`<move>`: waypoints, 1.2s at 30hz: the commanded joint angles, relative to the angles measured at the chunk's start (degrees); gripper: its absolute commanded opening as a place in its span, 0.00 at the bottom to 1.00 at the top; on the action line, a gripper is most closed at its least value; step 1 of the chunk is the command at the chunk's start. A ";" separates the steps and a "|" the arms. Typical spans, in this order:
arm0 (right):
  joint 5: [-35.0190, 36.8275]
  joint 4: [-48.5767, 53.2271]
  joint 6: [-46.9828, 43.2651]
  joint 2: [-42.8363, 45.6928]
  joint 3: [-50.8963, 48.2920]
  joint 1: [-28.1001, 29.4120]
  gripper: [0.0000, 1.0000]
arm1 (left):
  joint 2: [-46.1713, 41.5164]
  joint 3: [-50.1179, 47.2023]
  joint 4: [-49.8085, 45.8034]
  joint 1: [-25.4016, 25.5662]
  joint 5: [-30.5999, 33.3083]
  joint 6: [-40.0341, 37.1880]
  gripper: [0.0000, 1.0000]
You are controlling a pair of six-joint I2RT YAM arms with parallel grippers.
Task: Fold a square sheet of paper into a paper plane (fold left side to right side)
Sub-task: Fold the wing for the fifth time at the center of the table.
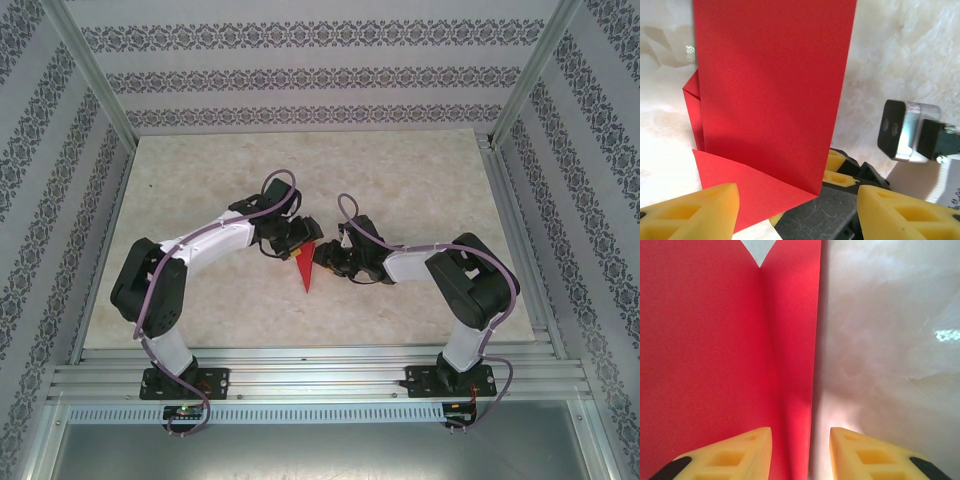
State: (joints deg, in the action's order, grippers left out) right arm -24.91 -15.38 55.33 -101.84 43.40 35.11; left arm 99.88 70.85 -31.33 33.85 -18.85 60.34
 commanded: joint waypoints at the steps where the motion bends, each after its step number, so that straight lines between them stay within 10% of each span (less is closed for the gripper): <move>1: 1.30 -0.84 -1.68 -0.81 0.90 0.07 0.36 | 1.54 1.75 -1.58 1.05 2.18 1.82 0.63; 16: 1.35 -0.45 -1.76 -0.84 1.16 0.12 0.36 | 4.55 1.15 -2.73 1.14 3.92 1.09 0.48; 36: 1.97 2.31 -3.83 1.53 0.99 -0.06 0.37 | 5.30 -1.77 2.26 -3.43 -3.37 -9.16 0.04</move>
State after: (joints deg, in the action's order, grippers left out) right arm -24.01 -13.10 53.34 -102.15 43.40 35.14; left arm 103.88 70.59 -31.66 32.12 -18.39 55.86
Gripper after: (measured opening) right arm 0.364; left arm 0.062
